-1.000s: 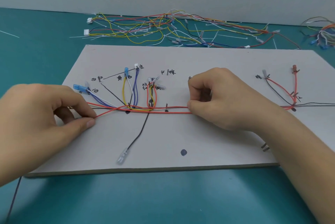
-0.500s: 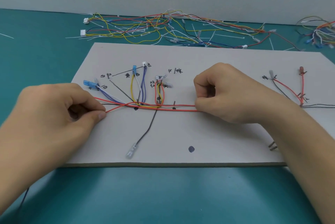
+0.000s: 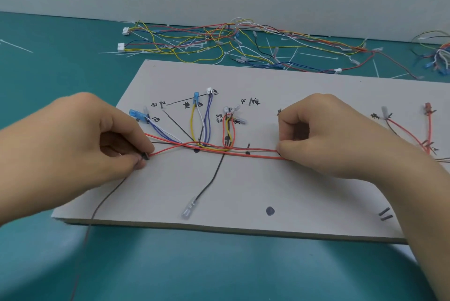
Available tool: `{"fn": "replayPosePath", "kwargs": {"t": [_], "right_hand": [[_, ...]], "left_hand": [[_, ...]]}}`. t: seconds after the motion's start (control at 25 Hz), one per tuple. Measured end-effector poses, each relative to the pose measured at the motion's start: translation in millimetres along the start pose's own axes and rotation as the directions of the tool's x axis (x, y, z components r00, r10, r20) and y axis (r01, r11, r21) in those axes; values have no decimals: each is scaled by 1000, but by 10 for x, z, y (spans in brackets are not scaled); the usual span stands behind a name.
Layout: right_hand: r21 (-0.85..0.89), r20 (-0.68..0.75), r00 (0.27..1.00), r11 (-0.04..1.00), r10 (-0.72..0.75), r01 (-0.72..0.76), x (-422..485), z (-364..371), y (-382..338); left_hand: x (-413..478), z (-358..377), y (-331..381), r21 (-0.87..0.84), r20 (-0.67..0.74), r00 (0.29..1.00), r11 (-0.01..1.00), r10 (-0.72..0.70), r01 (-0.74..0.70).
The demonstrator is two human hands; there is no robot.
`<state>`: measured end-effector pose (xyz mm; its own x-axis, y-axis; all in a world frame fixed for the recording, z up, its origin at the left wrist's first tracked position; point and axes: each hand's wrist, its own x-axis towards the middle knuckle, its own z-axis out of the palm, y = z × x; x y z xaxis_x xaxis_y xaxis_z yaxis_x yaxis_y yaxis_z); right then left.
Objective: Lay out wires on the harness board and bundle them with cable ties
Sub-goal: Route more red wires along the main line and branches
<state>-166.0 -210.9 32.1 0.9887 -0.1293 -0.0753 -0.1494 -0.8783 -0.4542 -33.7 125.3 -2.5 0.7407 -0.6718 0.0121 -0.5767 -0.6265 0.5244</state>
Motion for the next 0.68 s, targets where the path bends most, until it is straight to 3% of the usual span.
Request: {"fn": "replayPosePath", "kwargs": {"t": [0.12, 0.24, 0.4, 0.68], "right_hand": [[-33, -20, 1000, 999, 4, -4, -23, -7, -6], [-33, -72, 997, 999, -16, 14, -42, 3, -23], [-3, -126, 986, 994, -108, 109, -74, 73, -100], [187, -182, 969, 962, -167, 201, -121, 179, -250]], "left_hand": [[-1, 5, -73, 229, -124, 992, 973, 27, 2], [-7, -77, -90, 173, -184, 979, 983, 91, -59], [99, -48, 198, 112, -17, 948, 942, 319, -315], [360, -69, 766, 4, 154, 915, 925, 374, -379]]}}
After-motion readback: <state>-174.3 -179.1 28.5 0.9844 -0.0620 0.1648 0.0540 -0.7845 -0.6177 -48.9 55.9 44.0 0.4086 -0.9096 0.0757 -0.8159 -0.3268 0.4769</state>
